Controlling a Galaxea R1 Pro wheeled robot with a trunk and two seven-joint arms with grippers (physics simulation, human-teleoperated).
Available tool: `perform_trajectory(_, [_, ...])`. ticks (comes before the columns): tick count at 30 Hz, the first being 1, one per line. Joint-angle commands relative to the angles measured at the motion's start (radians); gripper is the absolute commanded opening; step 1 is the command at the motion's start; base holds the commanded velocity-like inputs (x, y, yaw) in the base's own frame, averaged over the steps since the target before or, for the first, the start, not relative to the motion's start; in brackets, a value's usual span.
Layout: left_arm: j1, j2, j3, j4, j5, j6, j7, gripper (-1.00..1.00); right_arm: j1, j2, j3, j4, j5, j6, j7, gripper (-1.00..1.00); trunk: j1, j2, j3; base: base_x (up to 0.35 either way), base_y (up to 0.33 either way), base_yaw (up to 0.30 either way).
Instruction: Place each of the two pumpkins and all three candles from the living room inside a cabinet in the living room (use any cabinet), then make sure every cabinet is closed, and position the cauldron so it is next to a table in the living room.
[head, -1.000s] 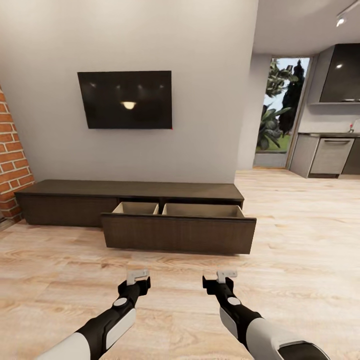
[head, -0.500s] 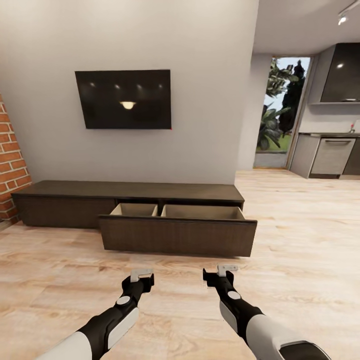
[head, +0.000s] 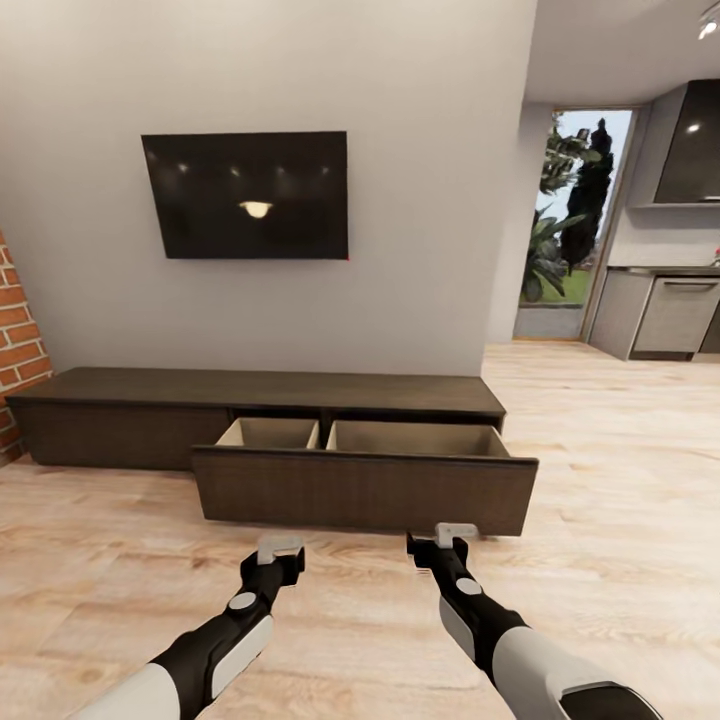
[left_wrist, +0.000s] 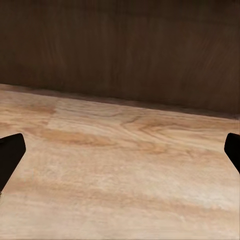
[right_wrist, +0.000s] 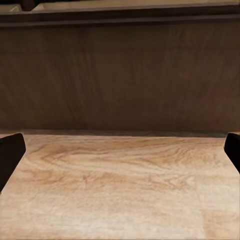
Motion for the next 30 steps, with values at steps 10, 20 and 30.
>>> perform_trajectory(10, [-0.001, 0.002, -0.009, -0.001, 0.011, -0.008, 0.007, 1.00, -0.001, 0.000, 0.007, -0.006, -0.007, 0.000, -0.006, 1.00, 0.000, 0.000, 0.008, 0.046, 0.005, -0.139])
perform_trajectory(20, [-0.001, 0.004, -0.007, -0.005, 0.011, -0.009, 0.009, 1.00, -0.001, 0.001, 0.013, -0.005, -0.004, 0.003, -0.006, 1.00, 0.000, 0.000, 0.010, 0.084, 0.038, -0.033])
perform_trajectory(30, [-0.001, 0.004, -0.006, -0.007, 0.011, -0.014, 0.020, 1.00, -0.001, 0.001, 0.011, 0.001, -0.007, -0.001, -0.006, 1.00, 0.002, -0.001, -0.001, 0.018, 0.009, 0.000])
